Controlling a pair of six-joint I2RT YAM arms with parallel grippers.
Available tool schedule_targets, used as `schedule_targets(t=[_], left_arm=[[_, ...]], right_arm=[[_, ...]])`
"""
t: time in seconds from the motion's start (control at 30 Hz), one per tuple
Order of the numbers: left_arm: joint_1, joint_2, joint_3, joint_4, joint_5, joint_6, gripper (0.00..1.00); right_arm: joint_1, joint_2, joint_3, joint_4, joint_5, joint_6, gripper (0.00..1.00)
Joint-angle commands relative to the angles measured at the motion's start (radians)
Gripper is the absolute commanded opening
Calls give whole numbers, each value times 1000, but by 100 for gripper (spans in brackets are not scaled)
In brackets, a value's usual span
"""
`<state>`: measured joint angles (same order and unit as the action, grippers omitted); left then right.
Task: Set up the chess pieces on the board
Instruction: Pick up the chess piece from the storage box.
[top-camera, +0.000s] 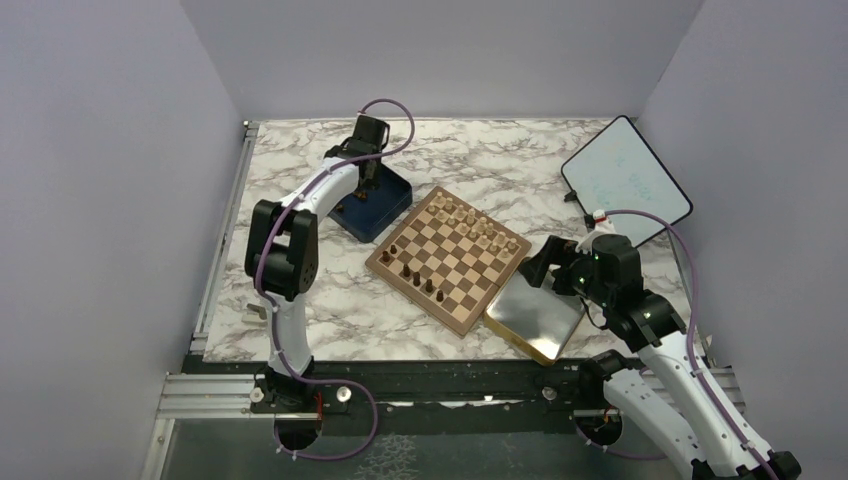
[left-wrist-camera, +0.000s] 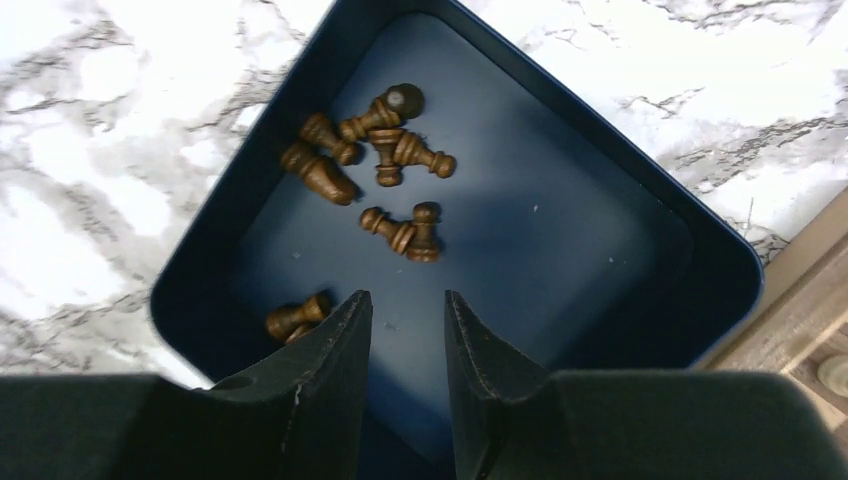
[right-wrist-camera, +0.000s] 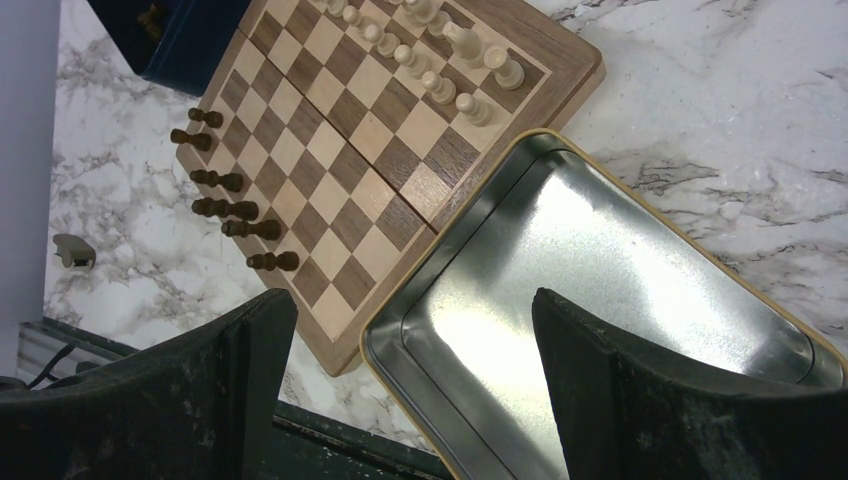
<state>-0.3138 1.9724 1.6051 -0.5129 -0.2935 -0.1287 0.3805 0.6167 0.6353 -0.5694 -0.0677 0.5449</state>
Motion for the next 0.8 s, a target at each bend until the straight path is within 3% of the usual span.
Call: schedule_targets(t=[0.0, 0.17, 0.77], left_arm=[[5, 69, 68, 32, 45, 24, 32], [14, 115, 92, 33, 50, 29, 27], [31, 180, 74, 54, 53, 25, 26]], right_arm=[[4, -1, 2, 16, 15, -10, 94], [5, 2, 2, 16, 20, -8, 94], [5, 4, 6, 13, 23, -8, 94]])
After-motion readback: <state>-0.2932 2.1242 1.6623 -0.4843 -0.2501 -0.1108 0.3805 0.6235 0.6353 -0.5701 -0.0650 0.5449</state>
